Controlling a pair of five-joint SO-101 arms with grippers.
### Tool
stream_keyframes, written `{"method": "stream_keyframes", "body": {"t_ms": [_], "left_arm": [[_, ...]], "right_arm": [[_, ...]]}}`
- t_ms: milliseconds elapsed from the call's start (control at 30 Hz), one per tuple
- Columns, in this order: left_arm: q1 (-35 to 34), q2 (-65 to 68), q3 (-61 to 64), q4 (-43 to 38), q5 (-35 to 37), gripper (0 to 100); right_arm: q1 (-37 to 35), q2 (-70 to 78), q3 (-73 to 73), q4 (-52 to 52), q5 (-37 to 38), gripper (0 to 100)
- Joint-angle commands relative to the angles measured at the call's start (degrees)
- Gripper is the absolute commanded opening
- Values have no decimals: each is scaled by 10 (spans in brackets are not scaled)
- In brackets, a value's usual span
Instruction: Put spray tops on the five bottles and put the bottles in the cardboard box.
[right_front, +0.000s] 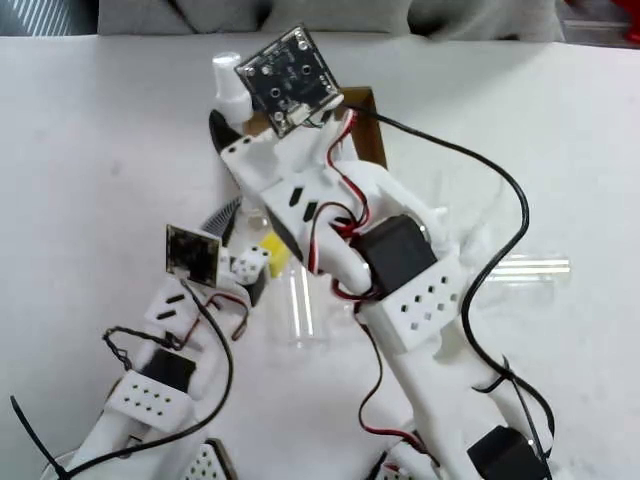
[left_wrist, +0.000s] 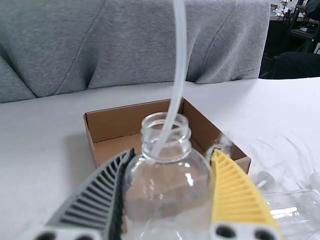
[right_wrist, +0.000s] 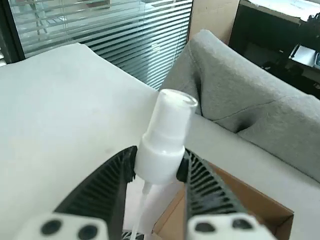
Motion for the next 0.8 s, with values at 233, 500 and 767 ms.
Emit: {"method": "stream_keyframes", "body": {"t_ms": [233, 500, 767], "left_arm": [[2, -15, -6, -18, 5, 87], [2, -15, -6, -18, 5, 87], [2, -15, -6, -18, 5, 87]], "right_arm": [[-4, -8, 57, -2, -11, 19], [-5, -80, 173, -59, -11, 19], [-7, -177, 353, -208, -8, 19]]}}
